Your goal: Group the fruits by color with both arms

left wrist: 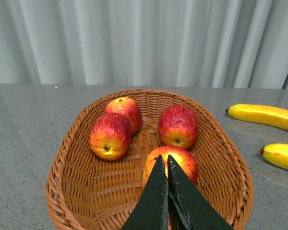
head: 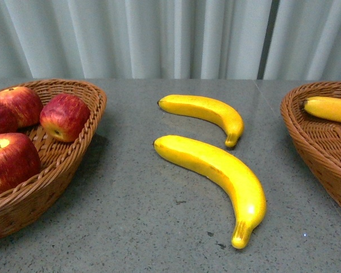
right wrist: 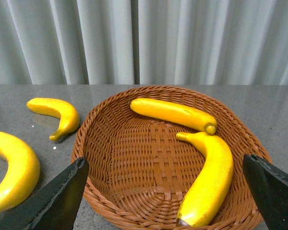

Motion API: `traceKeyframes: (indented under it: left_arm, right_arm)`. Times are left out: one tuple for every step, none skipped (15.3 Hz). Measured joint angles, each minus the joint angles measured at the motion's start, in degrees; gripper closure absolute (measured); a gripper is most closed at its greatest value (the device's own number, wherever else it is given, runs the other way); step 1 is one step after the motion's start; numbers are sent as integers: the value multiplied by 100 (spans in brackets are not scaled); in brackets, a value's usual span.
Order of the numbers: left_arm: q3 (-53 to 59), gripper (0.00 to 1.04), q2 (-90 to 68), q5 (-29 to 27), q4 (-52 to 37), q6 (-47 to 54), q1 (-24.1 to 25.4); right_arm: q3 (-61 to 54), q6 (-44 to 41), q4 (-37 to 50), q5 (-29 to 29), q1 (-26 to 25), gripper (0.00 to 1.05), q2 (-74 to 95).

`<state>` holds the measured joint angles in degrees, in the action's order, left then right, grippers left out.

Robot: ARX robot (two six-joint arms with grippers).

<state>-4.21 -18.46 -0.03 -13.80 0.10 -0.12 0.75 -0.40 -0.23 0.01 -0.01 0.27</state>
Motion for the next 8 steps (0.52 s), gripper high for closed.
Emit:
traceKeyframes:
  left_arm:
    - [48,103,122,2,50,0,2]
    - [83,103,225,2,101,0,2]
    - [120,103,337,2,177,0,2]
    - [155,103,426,2,238,0,2]
    - [179,103,511,2,304,0,2]
    - [234,103,614,2,275,0,2]
    - [339,103,761,2,363,0,2]
    - [339,103,802,4,332,0,2]
  right_arm:
    - [0,0,2,0,0,7,0]
    - [0,0,2,0,0,7,0]
    - [0,0,0,0,0,7,0]
    - [0,0,0,-2,0,7,0]
    - [0,0,0,-2,0,7,0]
    - [0,0,0,0,0,7,0]
    - [0,0,0,0,0,7,0]
    - [0,0,2,-2,0,7,0]
